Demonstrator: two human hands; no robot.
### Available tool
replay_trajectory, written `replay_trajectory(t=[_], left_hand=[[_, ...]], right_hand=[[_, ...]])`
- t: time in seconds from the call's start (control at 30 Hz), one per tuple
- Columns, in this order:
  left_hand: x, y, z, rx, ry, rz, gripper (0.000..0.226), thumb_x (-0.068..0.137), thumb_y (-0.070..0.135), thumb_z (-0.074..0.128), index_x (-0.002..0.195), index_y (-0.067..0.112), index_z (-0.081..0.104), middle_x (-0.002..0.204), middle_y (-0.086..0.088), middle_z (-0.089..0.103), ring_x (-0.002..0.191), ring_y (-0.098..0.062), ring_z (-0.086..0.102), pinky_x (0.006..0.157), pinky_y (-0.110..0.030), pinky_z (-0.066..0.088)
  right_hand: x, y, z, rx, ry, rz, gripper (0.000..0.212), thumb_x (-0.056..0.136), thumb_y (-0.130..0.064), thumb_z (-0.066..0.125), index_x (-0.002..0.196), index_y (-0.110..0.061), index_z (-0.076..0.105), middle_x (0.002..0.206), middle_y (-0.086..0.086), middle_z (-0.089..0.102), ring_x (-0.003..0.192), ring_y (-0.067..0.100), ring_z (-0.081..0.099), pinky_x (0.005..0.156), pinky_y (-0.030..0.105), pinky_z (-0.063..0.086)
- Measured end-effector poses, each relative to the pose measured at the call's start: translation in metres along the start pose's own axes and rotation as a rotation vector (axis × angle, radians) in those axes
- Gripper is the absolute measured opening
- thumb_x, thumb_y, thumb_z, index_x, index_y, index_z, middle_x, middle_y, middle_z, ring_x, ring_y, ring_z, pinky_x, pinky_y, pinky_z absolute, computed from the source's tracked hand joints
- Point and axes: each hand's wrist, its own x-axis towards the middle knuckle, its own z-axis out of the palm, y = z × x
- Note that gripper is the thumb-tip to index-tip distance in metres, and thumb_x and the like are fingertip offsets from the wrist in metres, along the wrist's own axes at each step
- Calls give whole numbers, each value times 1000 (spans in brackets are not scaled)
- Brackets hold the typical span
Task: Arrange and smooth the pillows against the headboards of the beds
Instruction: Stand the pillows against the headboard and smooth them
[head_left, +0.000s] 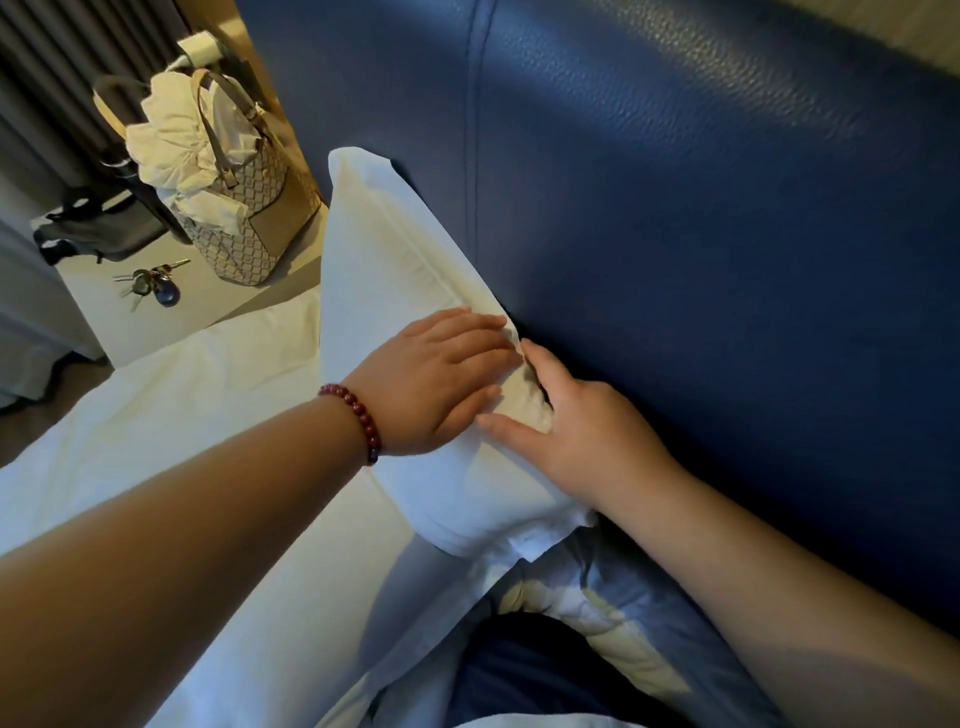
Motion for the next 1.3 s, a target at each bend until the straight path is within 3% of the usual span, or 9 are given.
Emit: replay_trajectory(t=[0.17, 0.37, 0.53, 0.63, 0.73, 0.83, 1.03, 1.13, 1.3], left_hand=[[23, -37, -8, 48, -76, 43, 54, 101, 41, 21, 115, 18, 67, 117, -3, 67, 116, -27, 57, 113, -44, 28], [27, -72, -15, 109, -52, -109, 57, 99, 45, 22, 111, 14, 68, 109, -8, 68, 105, -32, 60, 103, -44, 39], [26, -68, -17, 110, -41, -125, 54, 100, 41, 23, 110, 15, 69, 104, -5, 70, 101, -28, 61, 101, -40, 38], [21, -70, -22, 115, -62, -135, 58, 100, 42, 19, 111, 16, 69, 105, -4, 70, 102, -27, 60, 101, -40, 37], [14, -71, -25, 102, -54, -178, 57, 98, 43, 17, 109, 17, 67, 101, -3, 69, 98, -26, 60, 97, -39, 36], [8, -75, -27, 93, -65, -173, 56, 98, 45, 17, 110, 17, 65, 99, -3, 67, 96, -27, 59, 96, -39, 37], [9, -106, -31, 166, -101, -130, 55, 100, 46, 22, 114, 18, 67, 112, -4, 68, 110, -27, 58, 103, -41, 37], [21, -120, -34, 187, -137, -152, 58, 99, 46, 17, 115, 20, 67, 114, -2, 68, 112, -26, 56, 106, -42, 34], [20, -156, -38, 296, -132, -391, 64, 96, 50, 6, 125, 29, 59, 128, 4, 60, 125, -23, 46, 113, -42, 22]], right_hand=[[19, -8, 4, -69, -68, -11, 75, 77, -79, 47, 138, -37, 33, 102, 2, 70, 92, 26, 65, 75, 38, 53], [30, -14, -3, -52, -144, -25, 69, 79, -75, 49, 138, -43, 34, 106, 0, 68, 93, 24, 63, 78, 37, 53], [39, -27, -2, -161, -96, -74, 92, 79, -71, 55, 148, -19, 24, 134, 5, 48, 116, 24, 53, 88, 36, 48], [51, -40, 0, -100, 17, -138, 85, 85, -63, 56, 149, -14, 27, 142, 5, 42, 124, 23, 48, 93, 34, 45], [73, -49, 7, 73, 28, -143, 49, 80, -61, 61, 107, -20, 59, 110, 4, 63, 99, 23, 61, 73, 33, 48], [81, -51, 11, 278, -40, -100, 44, 72, -63, 68, 88, -23, 62, 85, -1, 69, 79, 20, 64, 65, 37, 53], [87, -48, 17, 220, -54, -81, 50, 74, -64, 66, 106, -27, 57, 95, -2, 68, 82, 20, 63, 67, 37, 53], [92, -52, 16, 113, -62, -100, 62, 80, -71, 54, 127, -33, 44, 103, -1, 66, 84, 20, 61, 67, 33, 50], [99, -49, 24, 46, -60, -115, 70, 82, -76, 43, 138, -36, 31, 109, 4, 65, 90, 26, 62, 73, 36, 53]])
